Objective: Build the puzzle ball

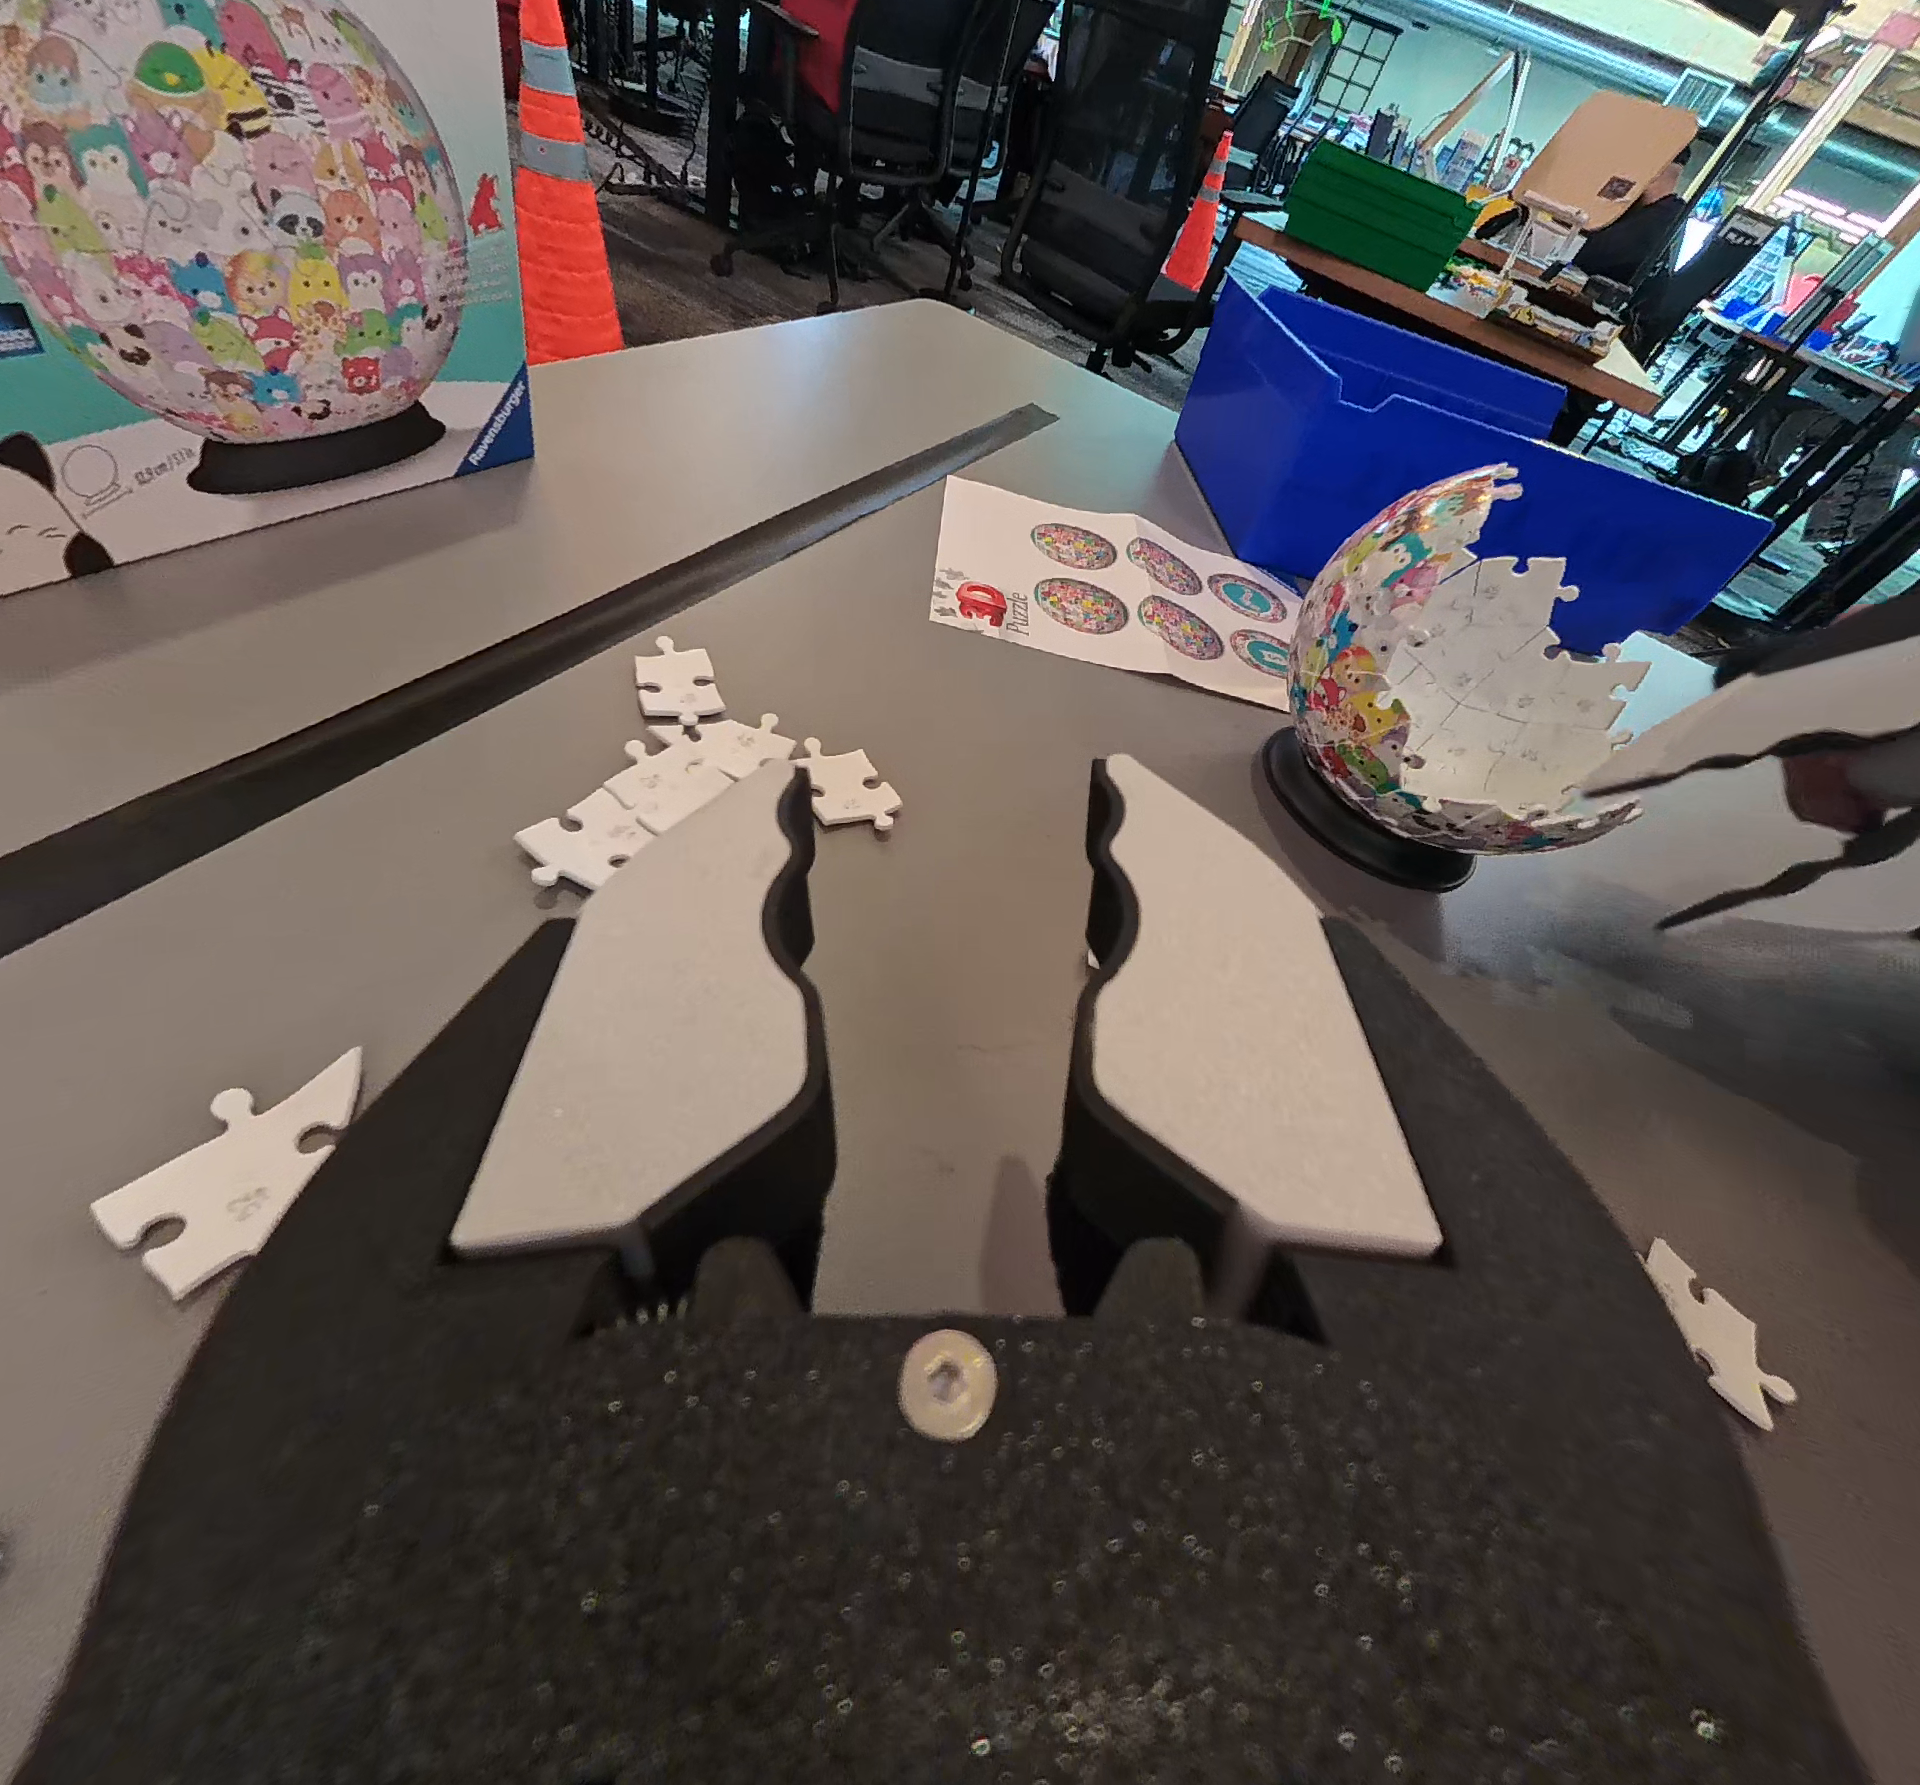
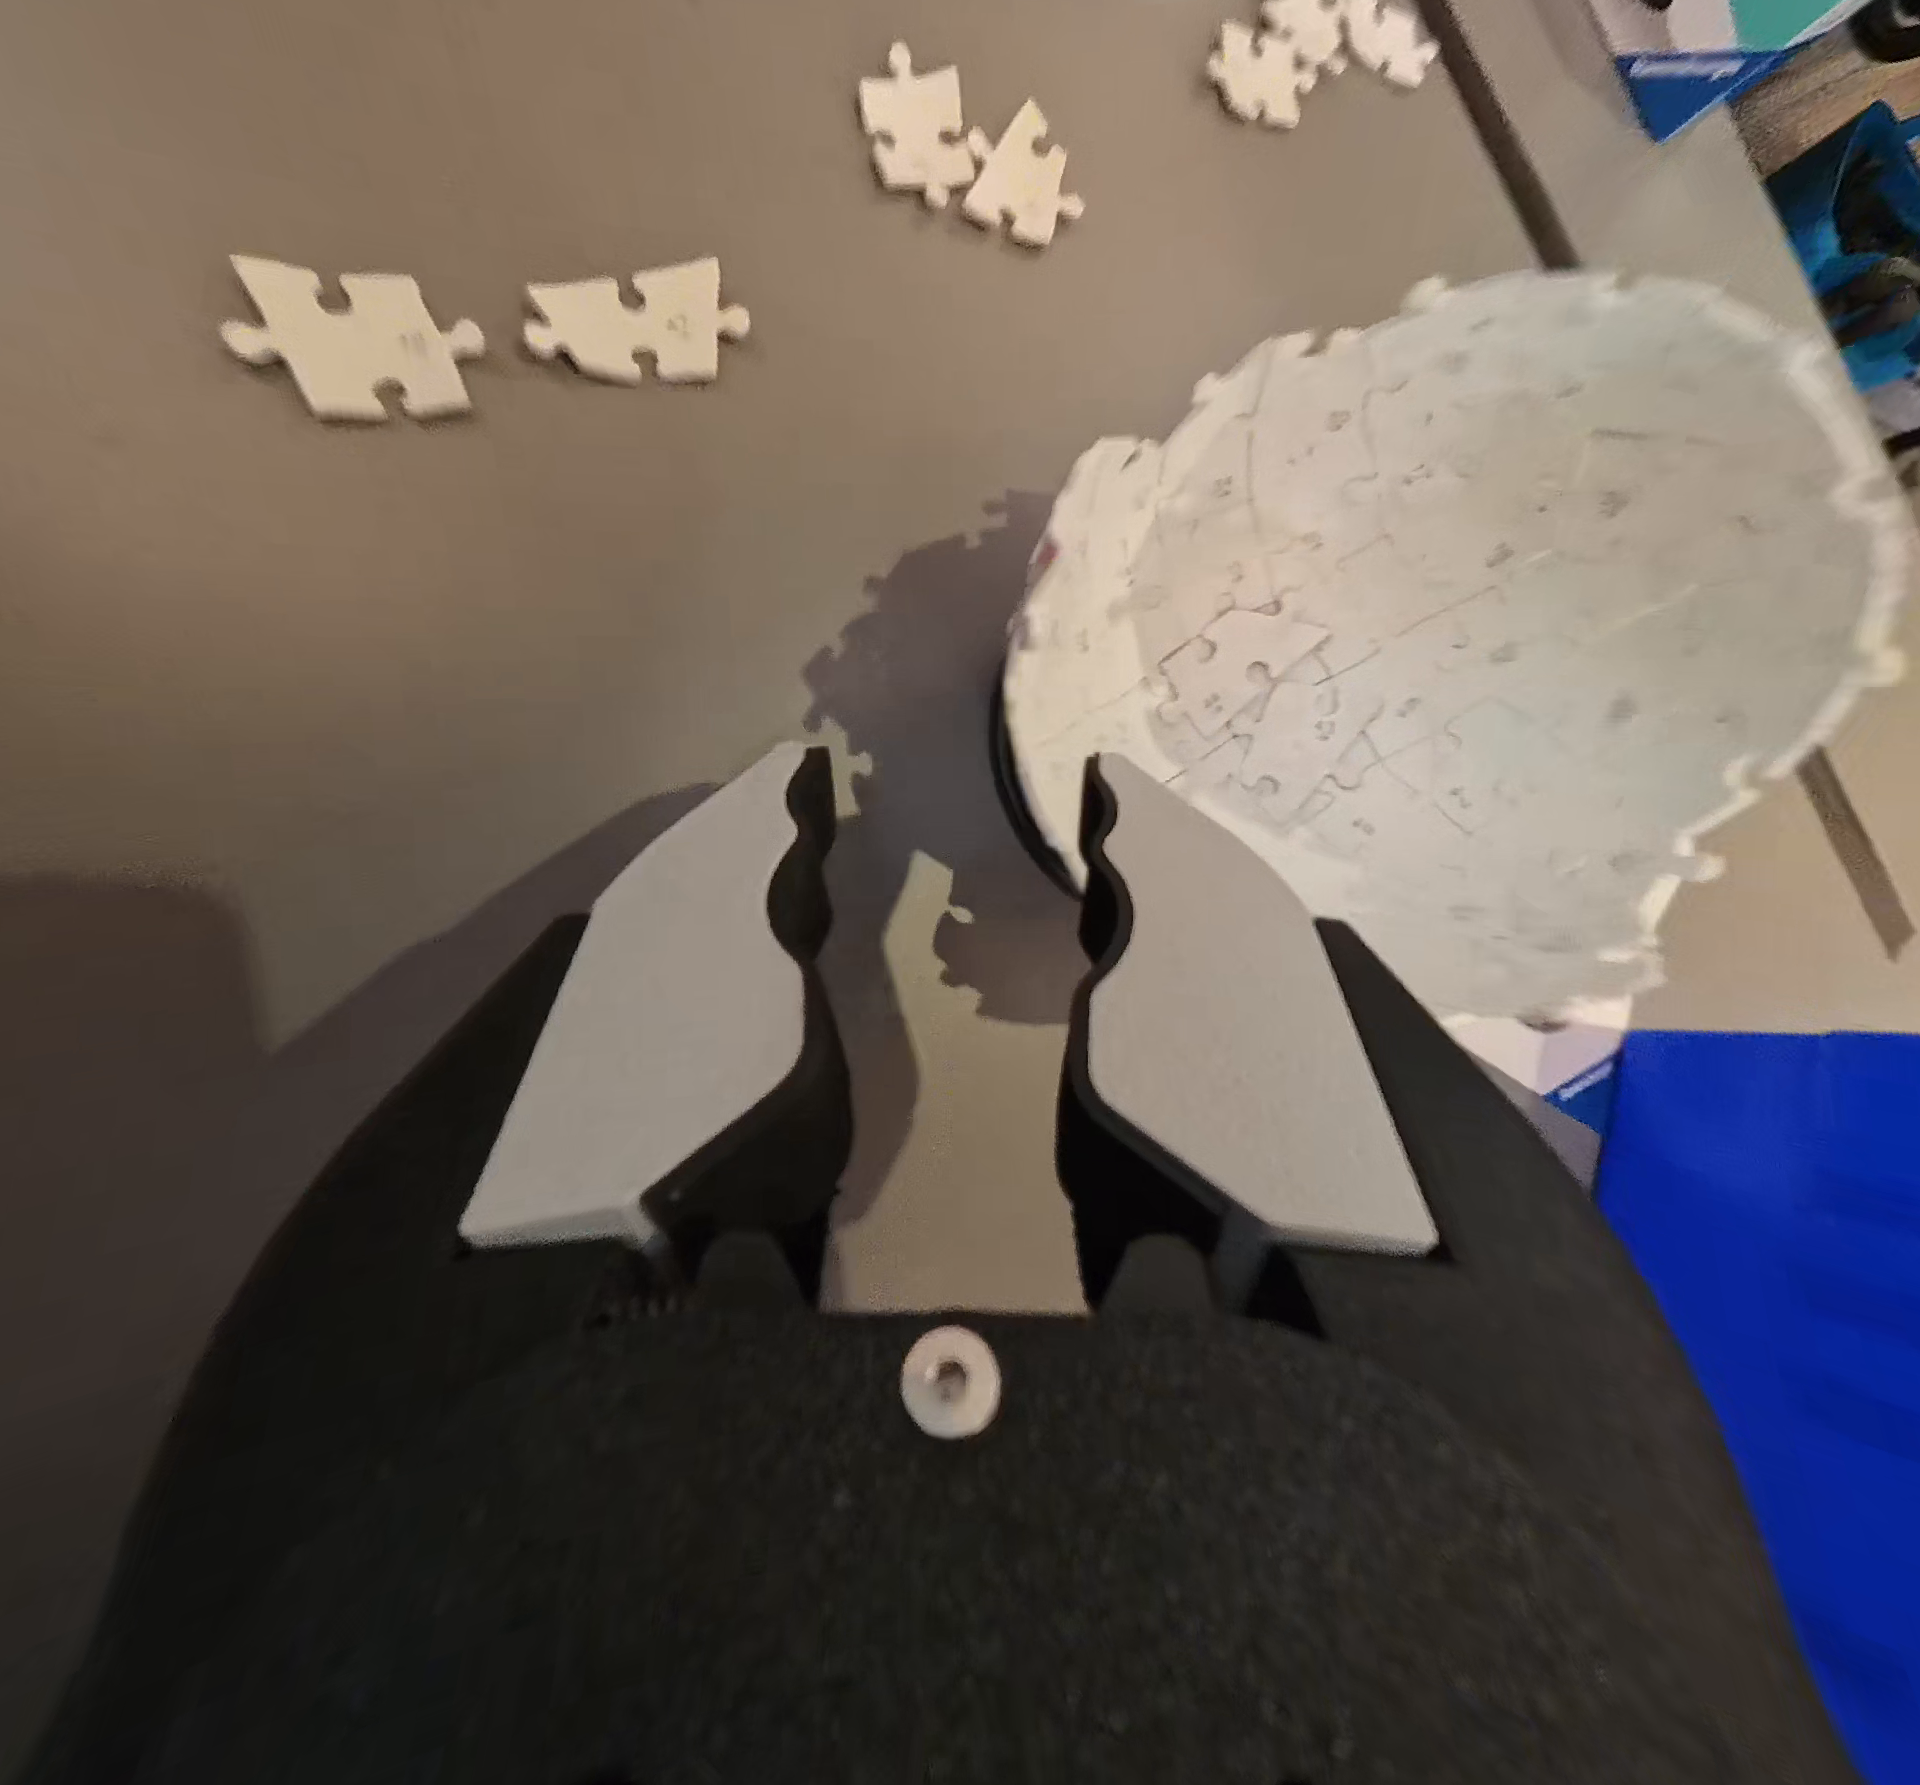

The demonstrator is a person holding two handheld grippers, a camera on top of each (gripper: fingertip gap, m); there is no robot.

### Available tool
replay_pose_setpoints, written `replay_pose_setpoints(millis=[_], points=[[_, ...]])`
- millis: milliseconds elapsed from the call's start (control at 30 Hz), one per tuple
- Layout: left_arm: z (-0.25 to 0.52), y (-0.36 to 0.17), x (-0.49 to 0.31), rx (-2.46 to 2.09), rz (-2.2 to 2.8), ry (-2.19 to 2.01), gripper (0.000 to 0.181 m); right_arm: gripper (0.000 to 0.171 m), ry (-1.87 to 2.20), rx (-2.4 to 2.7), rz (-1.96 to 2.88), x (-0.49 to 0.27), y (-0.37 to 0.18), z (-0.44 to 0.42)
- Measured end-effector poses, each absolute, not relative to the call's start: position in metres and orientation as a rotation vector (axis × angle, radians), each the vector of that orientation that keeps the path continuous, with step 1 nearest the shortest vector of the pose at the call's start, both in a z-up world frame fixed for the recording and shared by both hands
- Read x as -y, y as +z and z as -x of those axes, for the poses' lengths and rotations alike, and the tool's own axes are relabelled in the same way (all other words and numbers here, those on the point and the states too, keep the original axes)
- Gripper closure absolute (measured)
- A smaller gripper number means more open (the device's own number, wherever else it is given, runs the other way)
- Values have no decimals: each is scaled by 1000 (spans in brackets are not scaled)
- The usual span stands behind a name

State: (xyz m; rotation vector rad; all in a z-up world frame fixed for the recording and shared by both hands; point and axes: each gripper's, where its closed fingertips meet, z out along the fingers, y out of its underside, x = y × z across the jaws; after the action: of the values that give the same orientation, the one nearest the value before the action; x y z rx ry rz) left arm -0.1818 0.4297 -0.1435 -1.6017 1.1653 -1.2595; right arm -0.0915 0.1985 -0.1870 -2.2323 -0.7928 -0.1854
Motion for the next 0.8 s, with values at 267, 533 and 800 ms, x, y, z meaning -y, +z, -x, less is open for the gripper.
replay_pose_setpoints(millis=[267, 533, 800], points=[[181, -144, -430, -1168, 1612, -1271, 131, 128, -215, 515, 2358, -240, -115, 50], [182, -144, -430, -1159, 1617, -1282, 131, 125, -415, 373, 2690, -258, -177, 23], [181, -145, -430, -1163, 1624, -1282, 131, 134, -540, 481, 2657, -260, -180, 31]])
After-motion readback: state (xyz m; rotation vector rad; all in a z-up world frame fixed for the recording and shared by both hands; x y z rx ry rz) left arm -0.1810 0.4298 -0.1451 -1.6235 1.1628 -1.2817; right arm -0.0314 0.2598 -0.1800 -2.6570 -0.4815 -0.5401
